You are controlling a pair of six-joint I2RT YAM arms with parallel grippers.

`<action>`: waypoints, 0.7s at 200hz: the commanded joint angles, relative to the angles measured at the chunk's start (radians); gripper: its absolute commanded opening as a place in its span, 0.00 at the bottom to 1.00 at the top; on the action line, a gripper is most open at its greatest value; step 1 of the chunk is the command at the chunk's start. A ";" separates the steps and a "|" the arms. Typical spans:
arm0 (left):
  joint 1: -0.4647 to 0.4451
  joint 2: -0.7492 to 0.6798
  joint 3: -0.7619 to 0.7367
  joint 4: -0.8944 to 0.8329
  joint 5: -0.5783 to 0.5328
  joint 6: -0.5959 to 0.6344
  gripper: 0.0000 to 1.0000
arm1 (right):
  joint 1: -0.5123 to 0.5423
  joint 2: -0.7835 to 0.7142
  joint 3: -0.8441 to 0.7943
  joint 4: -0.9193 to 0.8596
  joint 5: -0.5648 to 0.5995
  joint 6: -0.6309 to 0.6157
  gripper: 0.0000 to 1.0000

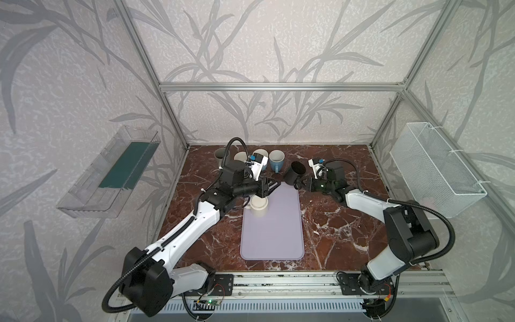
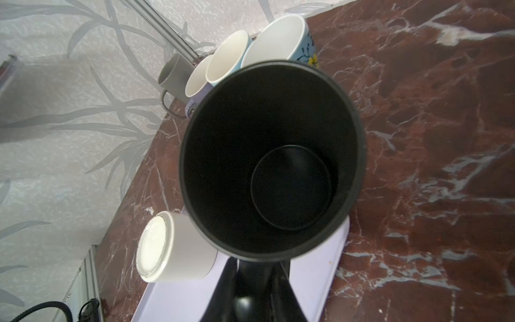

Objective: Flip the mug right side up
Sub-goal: 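Carry the upright black mug with the right gripper beside the patterned blue mug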

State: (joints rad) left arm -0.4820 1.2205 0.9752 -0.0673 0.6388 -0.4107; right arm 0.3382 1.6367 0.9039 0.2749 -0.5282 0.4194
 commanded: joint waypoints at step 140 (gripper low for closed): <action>0.032 -0.102 -0.053 -0.037 -0.066 0.023 0.35 | -0.005 0.172 0.234 -0.029 0.239 -0.108 0.00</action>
State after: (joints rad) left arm -0.4564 1.1461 0.9436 -0.1051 0.5930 -0.3996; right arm 0.3340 1.7977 1.0691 0.1921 -0.3397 0.3275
